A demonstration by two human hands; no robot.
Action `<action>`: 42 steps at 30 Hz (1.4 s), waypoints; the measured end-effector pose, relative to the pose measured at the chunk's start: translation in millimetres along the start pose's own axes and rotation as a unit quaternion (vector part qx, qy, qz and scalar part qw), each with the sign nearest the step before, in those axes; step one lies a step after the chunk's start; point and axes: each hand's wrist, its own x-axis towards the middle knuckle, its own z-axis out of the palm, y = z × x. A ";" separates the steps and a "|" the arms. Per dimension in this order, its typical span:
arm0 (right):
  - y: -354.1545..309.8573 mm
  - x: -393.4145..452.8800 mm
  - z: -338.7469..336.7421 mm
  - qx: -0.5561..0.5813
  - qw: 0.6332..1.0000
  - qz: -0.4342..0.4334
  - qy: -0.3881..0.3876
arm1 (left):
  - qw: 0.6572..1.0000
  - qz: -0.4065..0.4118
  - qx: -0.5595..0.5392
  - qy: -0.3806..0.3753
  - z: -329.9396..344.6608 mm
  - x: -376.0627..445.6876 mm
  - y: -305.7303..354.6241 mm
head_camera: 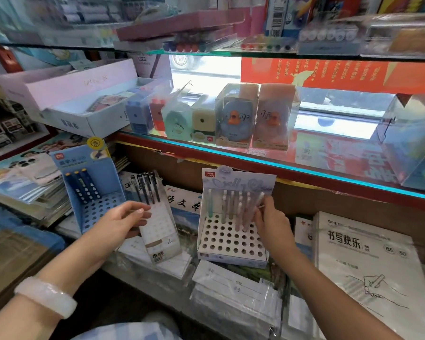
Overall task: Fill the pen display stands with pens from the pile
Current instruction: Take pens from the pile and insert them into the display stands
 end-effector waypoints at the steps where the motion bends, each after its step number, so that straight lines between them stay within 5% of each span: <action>1: 1.1 -0.3 1.2 -0.001 1.000 0.009 -0.012 | 1.000 -0.005 -0.001 0.000 -3.0 -0.3 -3.9; 18: 6.5 -11.8 14.2 0.018 0.992 0.096 -0.084 | 1.000 -0.013 -0.009 0.003 -37.9 -19.9 -16.0; 24: -59.4 -35.3 13.1 0.088 0.994 0.003 0.064 | 0.998 -0.030 -0.017 0.044 -92.7 -38.8 -42.1; 35: -305.1 -22.6 173.4 0.241 0.922 -0.129 -0.273 | 0.981 -0.112 -0.005 0.161 -226.6 -99.3 -130.2; 42: -386.2 -73.7 285.2 0.220 0.880 -0.133 -0.399 | 0.910 -0.264 0.086 0.309 -319.5 -142.2 -207.5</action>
